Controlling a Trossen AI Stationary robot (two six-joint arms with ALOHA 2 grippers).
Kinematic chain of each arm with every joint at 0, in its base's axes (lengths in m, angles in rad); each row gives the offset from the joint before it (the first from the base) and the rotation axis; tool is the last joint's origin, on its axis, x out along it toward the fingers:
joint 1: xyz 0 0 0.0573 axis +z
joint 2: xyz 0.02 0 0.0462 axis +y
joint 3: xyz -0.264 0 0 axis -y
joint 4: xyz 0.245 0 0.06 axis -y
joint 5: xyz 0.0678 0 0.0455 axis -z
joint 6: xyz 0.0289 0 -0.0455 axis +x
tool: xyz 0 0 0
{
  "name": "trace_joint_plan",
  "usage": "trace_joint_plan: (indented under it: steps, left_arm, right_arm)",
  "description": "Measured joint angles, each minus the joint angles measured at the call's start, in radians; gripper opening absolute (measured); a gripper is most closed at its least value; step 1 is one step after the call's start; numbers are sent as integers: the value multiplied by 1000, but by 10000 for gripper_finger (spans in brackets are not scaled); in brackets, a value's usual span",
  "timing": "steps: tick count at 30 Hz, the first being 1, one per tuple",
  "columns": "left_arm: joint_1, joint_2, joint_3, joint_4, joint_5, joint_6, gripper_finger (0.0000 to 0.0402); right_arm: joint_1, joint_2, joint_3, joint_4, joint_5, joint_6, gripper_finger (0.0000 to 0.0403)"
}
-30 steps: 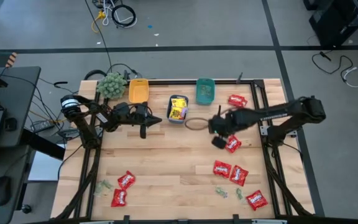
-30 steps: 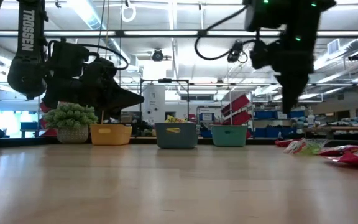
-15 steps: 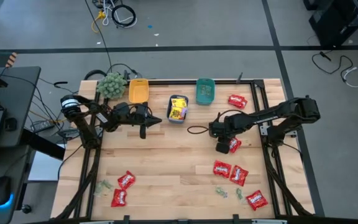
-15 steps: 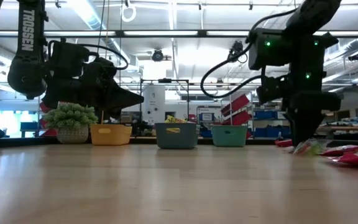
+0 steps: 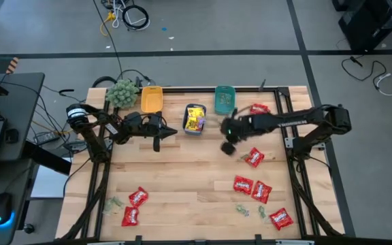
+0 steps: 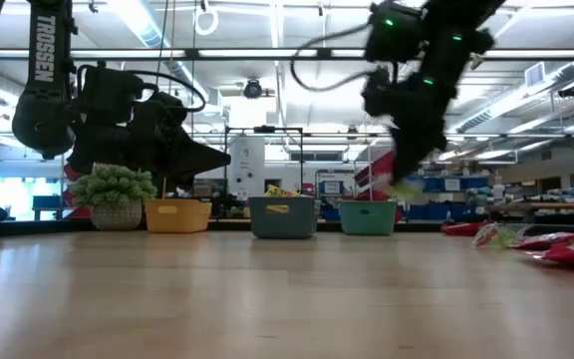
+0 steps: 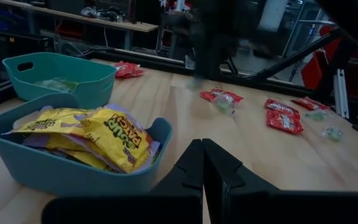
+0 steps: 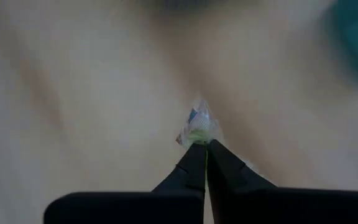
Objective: Sort candy
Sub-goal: Put the green gummy into the green bin
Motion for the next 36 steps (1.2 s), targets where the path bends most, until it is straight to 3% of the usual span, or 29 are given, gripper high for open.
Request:
trace_joint_plan:
  steps: [5, 12, 19, 24, 36]
  left_arm:
    - [0, 0, 0, -1, -22, 0, 1]
    - [0, 0, 0, 0, -34, 0, 1]
    - [0, 0, 0, -1, -55, -1, 1]
    - [0, 0, 0, -1, -57, -5, 1]
    - [0, 0, 0, -3, -57, -1, 1]
  right_arm:
    - [-171, 0, 78, 64, 112, 176, 1]
    - [-357, 34, 85, 148, 78, 298, 2]
    - [-369, 162, 85, 276, 25, 405, 2]
    - [-371, 222, 84, 276, 64, 473, 11]
    - [-375, 210, 84, 282, 104, 436, 109]
